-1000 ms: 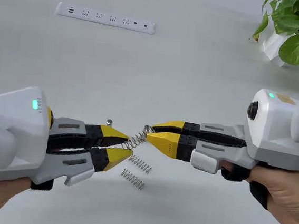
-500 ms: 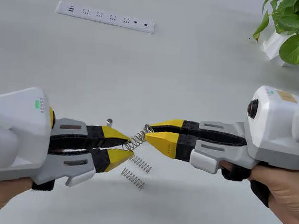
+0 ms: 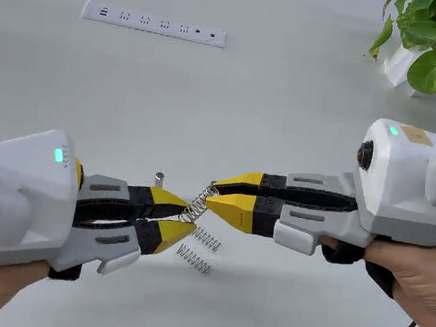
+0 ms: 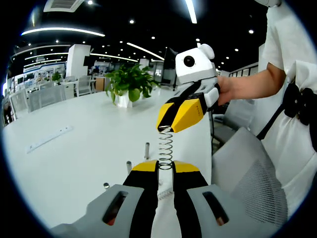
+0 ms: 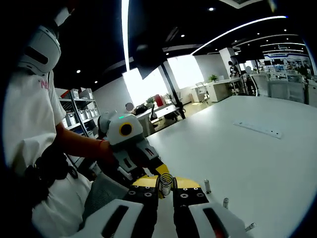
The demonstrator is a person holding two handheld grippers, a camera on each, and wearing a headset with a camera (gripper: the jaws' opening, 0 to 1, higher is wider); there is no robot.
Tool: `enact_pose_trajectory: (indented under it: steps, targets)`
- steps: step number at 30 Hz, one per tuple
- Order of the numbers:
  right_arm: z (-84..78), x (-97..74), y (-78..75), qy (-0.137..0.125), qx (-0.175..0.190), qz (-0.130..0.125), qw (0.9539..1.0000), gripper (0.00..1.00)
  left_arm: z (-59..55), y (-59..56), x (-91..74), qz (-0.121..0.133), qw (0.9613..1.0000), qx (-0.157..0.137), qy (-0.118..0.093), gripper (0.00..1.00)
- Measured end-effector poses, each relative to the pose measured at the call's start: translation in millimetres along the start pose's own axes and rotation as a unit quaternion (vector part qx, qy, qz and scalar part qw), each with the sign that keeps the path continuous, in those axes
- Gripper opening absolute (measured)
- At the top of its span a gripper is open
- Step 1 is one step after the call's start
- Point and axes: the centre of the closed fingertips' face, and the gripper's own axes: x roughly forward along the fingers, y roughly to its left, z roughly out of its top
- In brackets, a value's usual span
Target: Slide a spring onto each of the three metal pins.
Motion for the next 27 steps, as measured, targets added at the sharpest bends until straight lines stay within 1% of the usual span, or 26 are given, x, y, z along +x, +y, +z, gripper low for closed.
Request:
enact_pose_trajectory:
  steps: [10, 16, 27]
  targets:
    - [2.0, 2.1, 3.3, 0.007, -0.018, 0.004, 0.9998, 0.07, -0.5, -2.3, 0.2, -0.002, 1.0000, 0.001, 0.000, 0.07]
    - [2.9, 3.0, 6.3, 0.017, -0.035, 0.003, 0.9992, 0.07, -0.3, -2.9, 0.1, -0.003, 1.0000, 0.002, 0.000, 0.07]
    - [3.5, 5.1, 8.3, 0.032, -0.054, 0.004, 0.9980, 0.07, -0.3, -2.9, 0.9, -0.006, 1.0000, 0.003, -0.001, 0.07]
